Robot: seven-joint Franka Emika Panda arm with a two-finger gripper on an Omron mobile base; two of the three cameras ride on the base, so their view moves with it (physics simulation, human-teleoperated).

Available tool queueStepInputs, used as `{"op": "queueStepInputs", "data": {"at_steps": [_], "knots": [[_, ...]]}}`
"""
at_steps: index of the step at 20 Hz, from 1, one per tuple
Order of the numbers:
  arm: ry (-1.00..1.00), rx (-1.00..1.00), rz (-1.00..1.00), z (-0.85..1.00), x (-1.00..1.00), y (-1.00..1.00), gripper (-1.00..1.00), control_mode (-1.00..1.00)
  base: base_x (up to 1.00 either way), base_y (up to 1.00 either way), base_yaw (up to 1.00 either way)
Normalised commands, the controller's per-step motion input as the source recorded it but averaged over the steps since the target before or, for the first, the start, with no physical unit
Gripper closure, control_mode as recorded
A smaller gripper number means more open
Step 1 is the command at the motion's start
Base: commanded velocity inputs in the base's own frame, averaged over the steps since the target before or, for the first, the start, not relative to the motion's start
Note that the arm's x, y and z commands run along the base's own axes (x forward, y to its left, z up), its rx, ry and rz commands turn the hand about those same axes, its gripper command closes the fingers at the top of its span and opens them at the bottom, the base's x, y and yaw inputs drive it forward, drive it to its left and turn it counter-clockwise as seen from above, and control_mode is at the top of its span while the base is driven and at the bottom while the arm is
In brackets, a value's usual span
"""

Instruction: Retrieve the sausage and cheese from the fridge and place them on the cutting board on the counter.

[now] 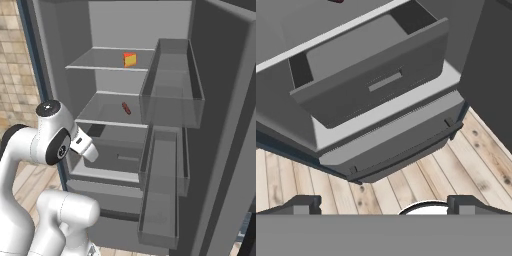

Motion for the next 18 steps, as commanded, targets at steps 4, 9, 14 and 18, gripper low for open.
{"op": "queueStepInputs", "data": {"at_steps": [4, 9, 14, 18], "knots": [[0.00, 0.00, 0.00, 0.00, 0.00, 0.00, -1.00, -1.00, 0.00, 0.00, 0.00], [0.00, 0.00, 0.00, 0.00, 0.00, 0.00, -1.00, -1.00, 0.00, 0.00, 0.00], [0.00, 0.00, 0.00, 0.00, 0.00, 0.00, -1.00, -1.00, 0.00, 0.00, 0.00], [0.00, 0.00, 0.00, 0.00, -0.02, 0.00, -1.00, -1.00, 0.00, 0.00, 0.00]]}}
